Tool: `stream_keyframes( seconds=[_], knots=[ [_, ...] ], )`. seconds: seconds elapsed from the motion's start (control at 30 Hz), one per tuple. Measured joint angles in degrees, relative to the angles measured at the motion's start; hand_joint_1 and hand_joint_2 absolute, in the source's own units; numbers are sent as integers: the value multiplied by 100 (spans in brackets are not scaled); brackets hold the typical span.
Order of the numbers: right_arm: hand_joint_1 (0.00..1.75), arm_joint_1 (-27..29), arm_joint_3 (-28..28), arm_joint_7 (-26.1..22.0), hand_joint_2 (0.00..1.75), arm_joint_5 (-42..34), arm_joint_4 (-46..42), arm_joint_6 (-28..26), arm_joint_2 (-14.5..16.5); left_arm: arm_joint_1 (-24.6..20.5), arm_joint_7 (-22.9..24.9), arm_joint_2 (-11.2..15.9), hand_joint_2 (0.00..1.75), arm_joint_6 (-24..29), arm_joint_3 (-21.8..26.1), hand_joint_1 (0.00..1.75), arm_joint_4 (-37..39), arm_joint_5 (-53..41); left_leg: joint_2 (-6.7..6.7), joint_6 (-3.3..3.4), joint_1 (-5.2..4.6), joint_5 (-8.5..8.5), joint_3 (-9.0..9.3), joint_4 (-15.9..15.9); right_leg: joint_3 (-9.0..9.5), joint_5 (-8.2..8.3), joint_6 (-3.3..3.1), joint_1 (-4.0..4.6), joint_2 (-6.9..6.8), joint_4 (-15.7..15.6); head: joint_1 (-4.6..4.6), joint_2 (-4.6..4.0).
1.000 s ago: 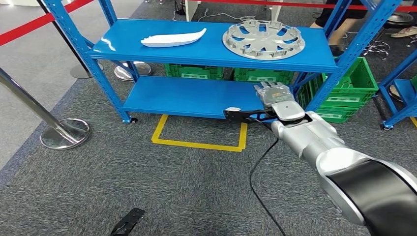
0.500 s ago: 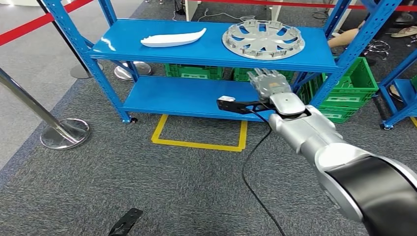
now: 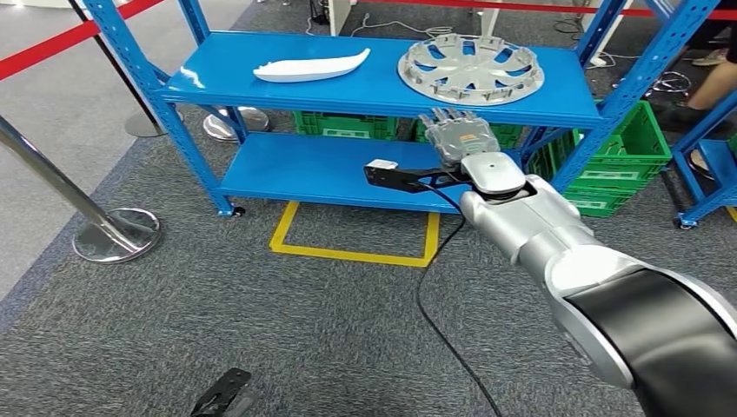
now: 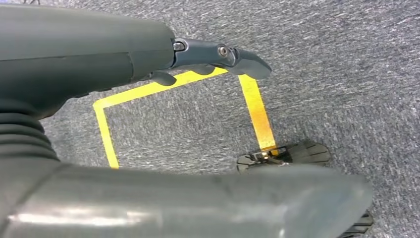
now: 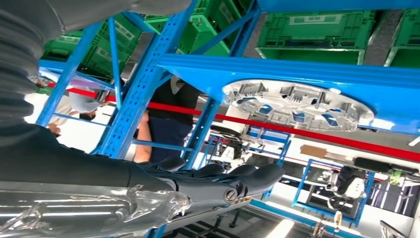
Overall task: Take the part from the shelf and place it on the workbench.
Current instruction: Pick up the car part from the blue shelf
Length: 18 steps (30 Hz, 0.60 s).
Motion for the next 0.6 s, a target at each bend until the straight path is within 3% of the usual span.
stream_keyframes(
  seconds=[0.07, 0.17, 0.2, 0.23, 0.3, 0.37, 0.47, 0.53, 0.6],
  knots=[
    [0, -7, 0, 3, 175, 2, -2, 2, 1, 0, 0, -2, 0, 1, 3, 0, 0, -1, 25, 38, 20, 9, 48, -21, -198, -216, -22, 20, -89, 356, 22, 0],
    [0, 32, 0, 8, 175, 4, -2, 11, 7, 4, 0, -4, 0, 2, 10, 0, 0, -3, 55, 54, 22, -13, 71, -22, -761, -662, -34, 40, -175, 1417, 41, 0],
    [0, 59, 0, 9, 175, 6, -2, 14, 9, 9, 0, -5, 0, 2, 15, 0, 0, -3, 58, 45, 25, -24, 83, -21, -861, -680, -27, 41, -188, 1569, 43, 0],
    [0, 79, 0, 10, 175, 8, -2, 15, 9, 15, 0, -7, 0, 2, 25, 0, 0, -4, 58, 28, 31, -41, 102, -18, -855, -590, -21, 39, -202, 1502, 44, 0],
    [0, 92, 0, 16, 175, 10, -2, 15, 9, 25, 0, -11, 0, 3, 48, 0, 0, -7, 59, -33, 47, -98, 163, -3, -557, -172, -14, 36, -249, 801, 44, 0],
    [0, 83, 0, 24, 175, 10, -2, 13, 9, 21, 0, -11, 0, 4, 65, 0, 0, -13, 67, -117, 50, -158, 192, 21, -265, 35, -67, 60, -284, 157, 41, 0],
    [0, 108, 0, 28, 175, 12, -2, 13, 13, 21, 1, -8, 0, 5, 76, 0, 0, -17, 91, -228, 50, -199, 203, 32, -186, 31, -232, 91, -245, 40, 24, 0],
    [0, 102, 0, 32, 175, 13, -11, 9, 12, 19, 1, -8, 0, 8, 79, 0, 0, -19, 91, -289, 62, -256, 174, 146, -148, 30, -300, 77, -210, 37, 17, 0],
    [0, 79, 0, 33, 175, 13, -22, 8, 17, 8, 0, -8, 0, 10, 83, 0, 0, -23, 84, -342, 68, -453, -120, 656, -97, -3, -356, 64, -189, 32, 2, 0]
  ],
)
